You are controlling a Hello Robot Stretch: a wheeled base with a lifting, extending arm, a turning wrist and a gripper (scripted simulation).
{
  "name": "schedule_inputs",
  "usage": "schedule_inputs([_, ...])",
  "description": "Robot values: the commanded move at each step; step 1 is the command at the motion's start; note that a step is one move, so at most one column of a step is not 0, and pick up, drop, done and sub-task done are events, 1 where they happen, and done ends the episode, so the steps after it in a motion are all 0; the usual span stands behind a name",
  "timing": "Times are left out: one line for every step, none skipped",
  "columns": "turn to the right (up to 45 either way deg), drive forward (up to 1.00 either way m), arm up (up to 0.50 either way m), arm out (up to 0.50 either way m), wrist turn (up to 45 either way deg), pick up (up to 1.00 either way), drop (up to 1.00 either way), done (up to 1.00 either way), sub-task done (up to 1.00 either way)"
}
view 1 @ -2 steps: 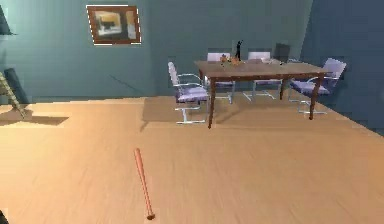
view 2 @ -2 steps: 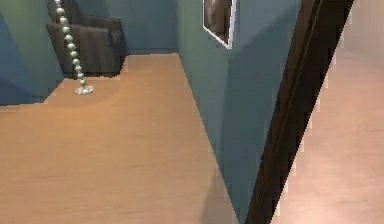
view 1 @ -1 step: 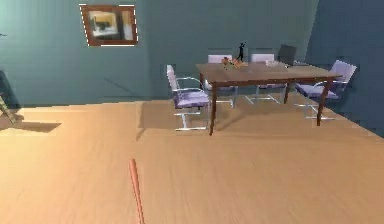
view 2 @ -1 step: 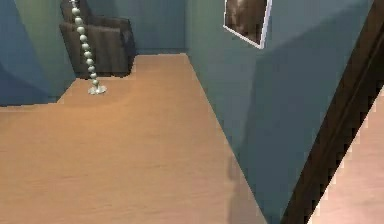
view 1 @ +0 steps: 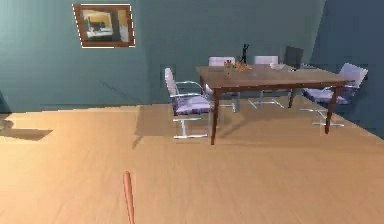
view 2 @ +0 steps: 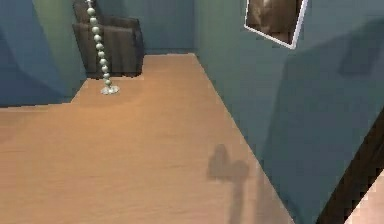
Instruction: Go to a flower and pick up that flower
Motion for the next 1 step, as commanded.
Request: schedule_inputs([45.0, 0.0, 0.0, 0.0, 0.0, 0.0, 0.0, 0.0, 0.0])
